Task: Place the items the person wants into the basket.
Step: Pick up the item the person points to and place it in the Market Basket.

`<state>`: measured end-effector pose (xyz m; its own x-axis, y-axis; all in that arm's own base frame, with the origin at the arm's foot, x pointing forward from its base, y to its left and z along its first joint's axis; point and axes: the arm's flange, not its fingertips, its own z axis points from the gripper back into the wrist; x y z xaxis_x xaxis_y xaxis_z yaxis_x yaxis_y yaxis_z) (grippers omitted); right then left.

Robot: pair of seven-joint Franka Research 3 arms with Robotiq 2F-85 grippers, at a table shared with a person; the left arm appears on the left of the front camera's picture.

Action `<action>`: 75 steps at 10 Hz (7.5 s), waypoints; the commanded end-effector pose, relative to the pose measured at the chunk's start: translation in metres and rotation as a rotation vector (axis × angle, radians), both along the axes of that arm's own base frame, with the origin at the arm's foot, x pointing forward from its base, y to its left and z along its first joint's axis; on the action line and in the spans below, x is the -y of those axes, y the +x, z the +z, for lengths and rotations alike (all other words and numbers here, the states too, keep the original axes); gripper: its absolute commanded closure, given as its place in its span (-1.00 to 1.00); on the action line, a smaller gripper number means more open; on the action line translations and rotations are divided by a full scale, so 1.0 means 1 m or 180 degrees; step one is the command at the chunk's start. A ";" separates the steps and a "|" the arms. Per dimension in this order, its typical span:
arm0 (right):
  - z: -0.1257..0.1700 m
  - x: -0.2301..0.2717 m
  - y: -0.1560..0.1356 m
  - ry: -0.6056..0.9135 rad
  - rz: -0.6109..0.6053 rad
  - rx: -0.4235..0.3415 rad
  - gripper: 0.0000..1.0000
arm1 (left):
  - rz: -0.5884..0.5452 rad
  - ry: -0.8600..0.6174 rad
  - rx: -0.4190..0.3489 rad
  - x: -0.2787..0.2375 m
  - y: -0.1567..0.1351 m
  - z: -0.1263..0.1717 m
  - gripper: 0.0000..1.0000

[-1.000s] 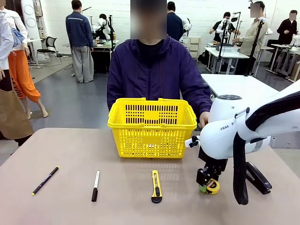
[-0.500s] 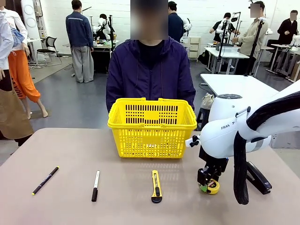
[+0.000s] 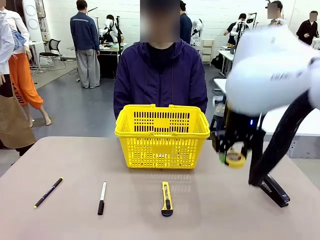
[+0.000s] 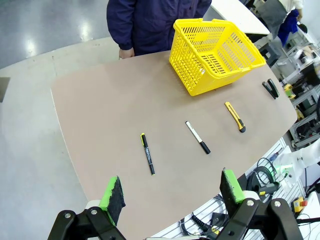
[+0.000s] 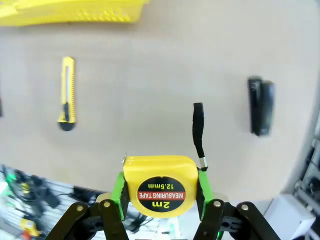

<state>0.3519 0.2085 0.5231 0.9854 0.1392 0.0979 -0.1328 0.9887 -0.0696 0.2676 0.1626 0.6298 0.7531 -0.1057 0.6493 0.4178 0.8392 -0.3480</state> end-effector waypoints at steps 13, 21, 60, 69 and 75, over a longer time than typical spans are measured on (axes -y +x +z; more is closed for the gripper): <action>0.087 -0.040 0.032 0.0101 -0.0362 0.0169 -0.30 | -0.0033 -0.0028 0.0017 0.000 0.000 0.001 -1.00; 0.042 -0.121 0.248 0.0408 -0.0495 0.0180 -0.30 | -0.0033 -0.0028 0.0017 0.000 0.000 0.001 -1.00; 0.072 0.041 0.126 0.0931 0.0458 0.0034 -1.00 | -0.0033 -0.0028 0.0017 0.000 0.000 0.001 -1.00; 0.045 0.063 0.129 0.0926 0.0519 0.0050 -1.00 | -0.0033 -0.0028 0.0017 0.000 0.000 0.001 -1.00; 0.045 0.063 0.129 0.0926 0.0519 0.0050 -1.00 | -0.0033 -0.0028 0.0017 0.000 0.000 0.001 -1.00</action>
<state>0.4807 0.1458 0.5676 0.9430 0.2767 0.1851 -0.3125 0.9273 0.2060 0.2675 0.1629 0.6302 0.7528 -0.1054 0.6498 0.4176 0.8395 -0.3476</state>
